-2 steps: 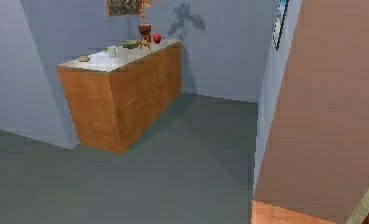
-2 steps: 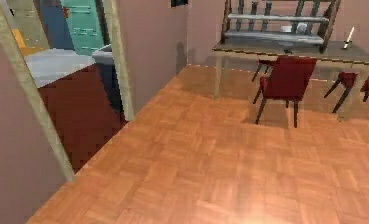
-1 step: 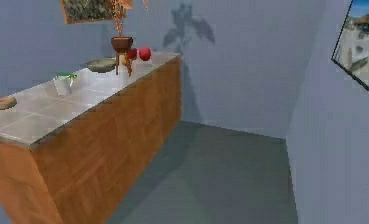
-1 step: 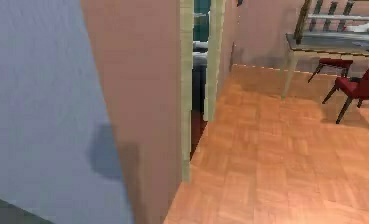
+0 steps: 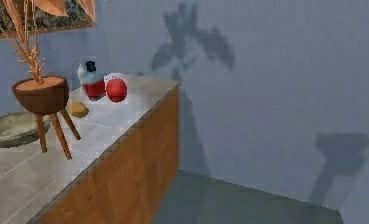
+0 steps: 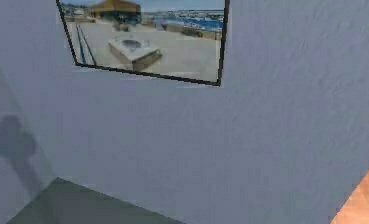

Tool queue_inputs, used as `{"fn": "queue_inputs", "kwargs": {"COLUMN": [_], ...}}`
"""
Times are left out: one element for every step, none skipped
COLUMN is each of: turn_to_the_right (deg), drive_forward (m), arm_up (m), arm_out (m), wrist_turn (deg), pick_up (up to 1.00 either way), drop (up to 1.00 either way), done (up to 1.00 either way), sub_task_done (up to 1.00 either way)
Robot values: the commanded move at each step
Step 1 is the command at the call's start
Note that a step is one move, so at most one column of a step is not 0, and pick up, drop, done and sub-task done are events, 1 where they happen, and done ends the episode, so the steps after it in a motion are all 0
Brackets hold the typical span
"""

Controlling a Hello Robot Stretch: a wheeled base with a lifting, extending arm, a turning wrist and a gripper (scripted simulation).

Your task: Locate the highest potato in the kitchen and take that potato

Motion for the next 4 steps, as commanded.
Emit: {"fn": "queue_inputs", "kwargs": {"turn_to_the_right": [-45.0,-45.0,-24.0,-3.0], "drive_forward": [0.00,0.00,0.00,0.00], "arm_up": [0.00,0.00,0.00,0.00], "arm_out": [0.00,0.00,0.00,0.00], "wrist_turn": [0.0,0.0,0.0,0.0], "pick_up": [0.00,0.00,0.00,0.00], "drop": [0.00,0.00,0.00,0.00], "done": [0.00,0.00,0.00,0.00], "sub_task_done": [0.00,0.00,0.00,0.00]}}
